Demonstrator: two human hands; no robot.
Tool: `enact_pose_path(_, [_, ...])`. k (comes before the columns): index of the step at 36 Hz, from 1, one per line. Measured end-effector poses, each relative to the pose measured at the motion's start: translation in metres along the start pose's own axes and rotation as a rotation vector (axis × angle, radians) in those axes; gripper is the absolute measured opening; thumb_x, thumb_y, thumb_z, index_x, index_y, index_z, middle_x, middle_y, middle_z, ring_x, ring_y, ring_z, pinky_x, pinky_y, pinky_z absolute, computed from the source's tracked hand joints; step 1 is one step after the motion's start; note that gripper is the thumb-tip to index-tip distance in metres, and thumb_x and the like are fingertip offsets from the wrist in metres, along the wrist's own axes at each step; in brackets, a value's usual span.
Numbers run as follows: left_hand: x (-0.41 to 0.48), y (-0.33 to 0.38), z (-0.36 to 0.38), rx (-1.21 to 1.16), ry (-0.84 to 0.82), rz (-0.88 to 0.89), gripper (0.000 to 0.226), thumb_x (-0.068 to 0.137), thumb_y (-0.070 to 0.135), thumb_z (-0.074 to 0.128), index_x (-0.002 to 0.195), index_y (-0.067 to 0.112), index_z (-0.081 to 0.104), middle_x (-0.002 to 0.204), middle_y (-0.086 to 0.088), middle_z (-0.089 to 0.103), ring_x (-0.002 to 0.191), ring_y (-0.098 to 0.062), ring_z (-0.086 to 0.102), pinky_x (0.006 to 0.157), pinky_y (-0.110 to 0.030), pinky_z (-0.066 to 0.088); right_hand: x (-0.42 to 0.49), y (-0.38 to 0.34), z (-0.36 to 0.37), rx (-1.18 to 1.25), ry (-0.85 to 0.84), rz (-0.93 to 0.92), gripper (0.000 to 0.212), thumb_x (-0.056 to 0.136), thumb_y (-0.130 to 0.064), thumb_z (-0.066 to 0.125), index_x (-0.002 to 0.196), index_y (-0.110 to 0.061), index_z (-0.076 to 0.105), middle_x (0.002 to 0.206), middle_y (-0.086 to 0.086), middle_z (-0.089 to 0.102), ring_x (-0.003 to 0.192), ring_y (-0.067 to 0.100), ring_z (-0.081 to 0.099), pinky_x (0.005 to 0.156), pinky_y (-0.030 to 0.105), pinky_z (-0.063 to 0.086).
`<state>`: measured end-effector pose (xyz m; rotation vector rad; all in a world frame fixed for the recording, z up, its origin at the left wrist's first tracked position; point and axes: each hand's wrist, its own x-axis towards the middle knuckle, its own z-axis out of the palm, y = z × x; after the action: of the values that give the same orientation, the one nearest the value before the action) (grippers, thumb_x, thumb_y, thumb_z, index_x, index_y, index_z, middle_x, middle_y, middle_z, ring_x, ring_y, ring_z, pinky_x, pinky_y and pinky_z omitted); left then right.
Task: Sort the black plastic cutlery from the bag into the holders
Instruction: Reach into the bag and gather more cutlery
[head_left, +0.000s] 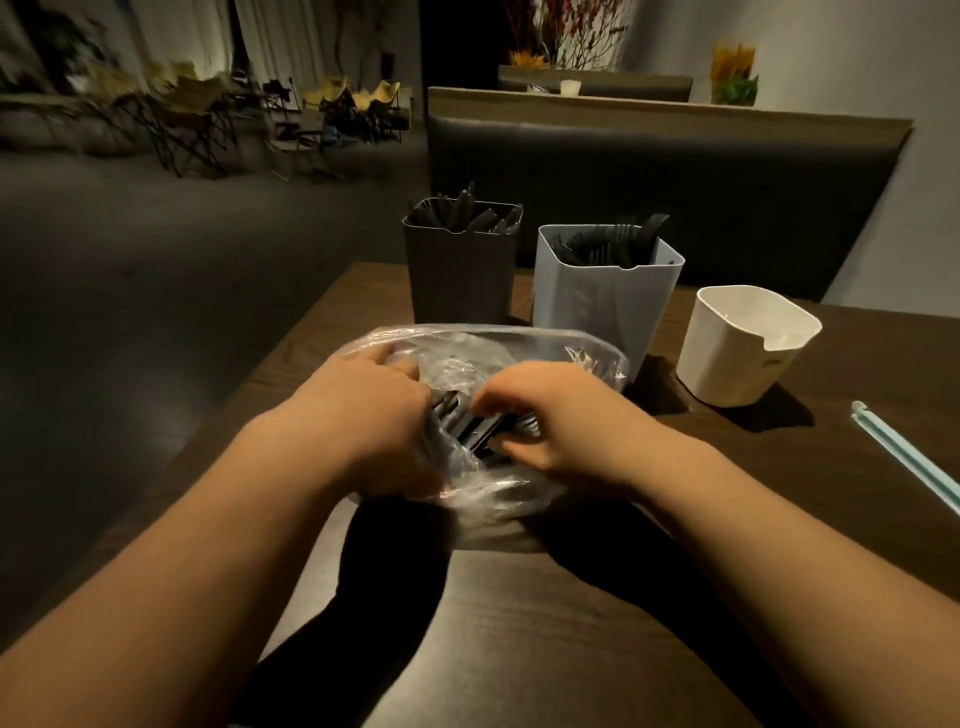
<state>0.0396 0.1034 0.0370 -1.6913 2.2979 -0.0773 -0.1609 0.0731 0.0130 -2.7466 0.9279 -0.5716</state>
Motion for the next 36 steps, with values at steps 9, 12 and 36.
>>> enact_pose_path(9, [0.001, -0.003, -0.014, -0.132, -0.180, 0.089, 0.062, 0.080, 0.061, 0.070, 0.137, 0.050, 0.048, 0.126, 0.014, 0.059, 0.115, -0.016, 0.052, 0.097, -0.034, 0.047, 0.019, 0.007, 0.003, -0.210, -0.311, 0.155, 0.096, 0.078, -0.035, 0.080, 0.154, -0.039, 0.021, 0.153, -0.007, 0.042, 0.136, 0.019, 0.044, 0.114, 0.043, 0.039])
enact_pose_path(12, [0.002, -0.010, -0.012, -0.194, -0.220, 0.090, 0.071, 0.080, 0.055, 0.074, 0.141, 0.061, 0.038, 0.153, 0.016, 0.038, 0.144, -0.026, 0.024, 0.117, -0.043, 0.030, 0.027, 0.001, -0.001, -0.244, -0.398, 0.129, 0.100, 0.078, -0.024, 0.080, 0.157, -0.036, 0.018, 0.164, -0.007, 0.023, 0.145, 0.022, 0.033, 0.119, 0.043, 0.032])
enact_pose_path(36, [0.014, -0.016, -0.020, -0.019, -0.171, 0.141, 0.038, 0.089, 0.059, 0.062, 0.102, 0.025, 0.074, 0.114, 0.007, 0.068, 0.133, -0.013, 0.042, 0.121, -0.035, 0.000, 0.045, -0.011, 0.015, -0.544, -0.479, -0.063, 0.083, 0.078, -0.022, 0.075, 0.149, -0.013, 0.034, 0.145, 0.010, 0.036, 0.128, 0.029, 0.039, 0.106, 0.043, 0.040])
